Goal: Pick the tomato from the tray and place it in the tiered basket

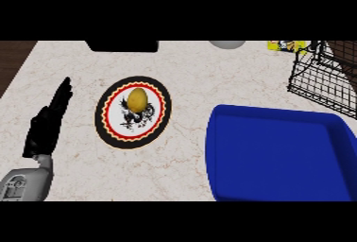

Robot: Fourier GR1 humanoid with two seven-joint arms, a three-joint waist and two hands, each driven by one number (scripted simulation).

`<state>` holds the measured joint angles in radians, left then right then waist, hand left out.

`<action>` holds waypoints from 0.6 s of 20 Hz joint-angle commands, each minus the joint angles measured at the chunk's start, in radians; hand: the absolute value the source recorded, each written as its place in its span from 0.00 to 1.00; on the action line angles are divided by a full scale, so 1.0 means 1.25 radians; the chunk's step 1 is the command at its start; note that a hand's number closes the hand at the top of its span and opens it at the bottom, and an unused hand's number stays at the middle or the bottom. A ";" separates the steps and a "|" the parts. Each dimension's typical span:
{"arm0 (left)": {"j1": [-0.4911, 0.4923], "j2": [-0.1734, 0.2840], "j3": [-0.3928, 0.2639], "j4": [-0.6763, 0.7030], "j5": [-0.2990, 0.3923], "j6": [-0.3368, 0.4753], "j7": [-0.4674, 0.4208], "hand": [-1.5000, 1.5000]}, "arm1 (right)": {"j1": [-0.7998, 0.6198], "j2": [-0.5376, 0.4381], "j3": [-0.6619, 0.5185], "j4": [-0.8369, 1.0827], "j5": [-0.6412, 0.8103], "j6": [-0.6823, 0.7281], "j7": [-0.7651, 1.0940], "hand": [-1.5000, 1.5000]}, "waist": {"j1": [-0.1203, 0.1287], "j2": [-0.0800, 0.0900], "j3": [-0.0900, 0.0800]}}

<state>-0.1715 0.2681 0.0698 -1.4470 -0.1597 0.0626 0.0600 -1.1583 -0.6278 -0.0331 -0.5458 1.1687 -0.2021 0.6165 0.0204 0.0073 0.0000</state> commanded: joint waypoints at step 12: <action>0.019 -0.021 -0.008 -0.012 -0.023 0.001 -0.002 0.50 | 0.017 -0.067 -0.119 0.167 -0.097 0.001 -0.255 1.00 | 0.002 0.000 0.001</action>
<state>-0.1594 0.2518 0.0632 -1.4564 -0.1839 0.0636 0.0595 -1.1388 -0.6962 -0.1456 -0.3683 1.0843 -0.2244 0.3614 0.0239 0.0084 0.0008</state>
